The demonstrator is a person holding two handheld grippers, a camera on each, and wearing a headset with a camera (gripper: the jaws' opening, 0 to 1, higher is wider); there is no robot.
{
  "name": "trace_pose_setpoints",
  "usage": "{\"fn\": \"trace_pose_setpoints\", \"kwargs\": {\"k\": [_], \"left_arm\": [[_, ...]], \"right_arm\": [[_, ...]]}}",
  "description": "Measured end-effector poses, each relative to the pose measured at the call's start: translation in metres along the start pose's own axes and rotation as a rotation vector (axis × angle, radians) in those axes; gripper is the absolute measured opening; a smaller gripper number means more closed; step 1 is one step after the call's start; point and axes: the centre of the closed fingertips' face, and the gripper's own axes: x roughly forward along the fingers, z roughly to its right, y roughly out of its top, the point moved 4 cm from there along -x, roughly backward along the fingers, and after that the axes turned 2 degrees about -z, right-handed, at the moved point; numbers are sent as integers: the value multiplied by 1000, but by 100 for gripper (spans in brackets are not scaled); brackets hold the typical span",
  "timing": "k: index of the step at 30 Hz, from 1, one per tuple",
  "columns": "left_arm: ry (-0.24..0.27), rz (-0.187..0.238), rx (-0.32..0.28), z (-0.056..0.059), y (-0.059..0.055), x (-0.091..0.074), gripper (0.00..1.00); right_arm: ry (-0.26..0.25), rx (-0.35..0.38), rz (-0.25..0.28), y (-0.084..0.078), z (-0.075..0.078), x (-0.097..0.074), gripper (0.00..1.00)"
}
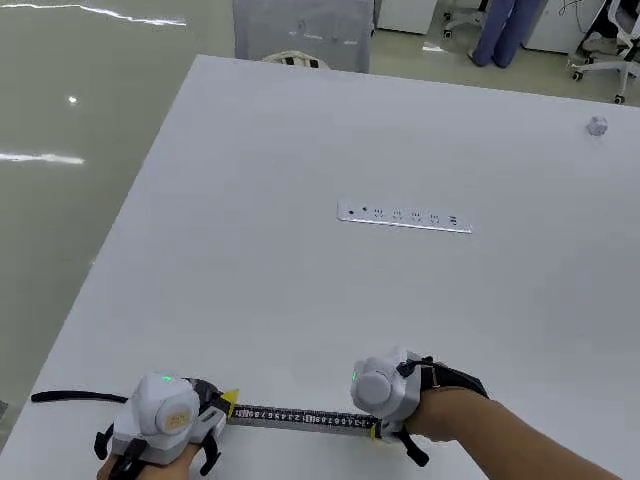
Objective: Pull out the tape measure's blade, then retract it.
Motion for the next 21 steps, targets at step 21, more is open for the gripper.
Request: {"fn": "trace_pose_setpoints", "kwargs": {"k": [21], "left_arm": [[-17, -9, 53, 1, -1, -1, 70]], "right_arm": [[-9, 16, 17, 5, -1, 0, 14]]}}
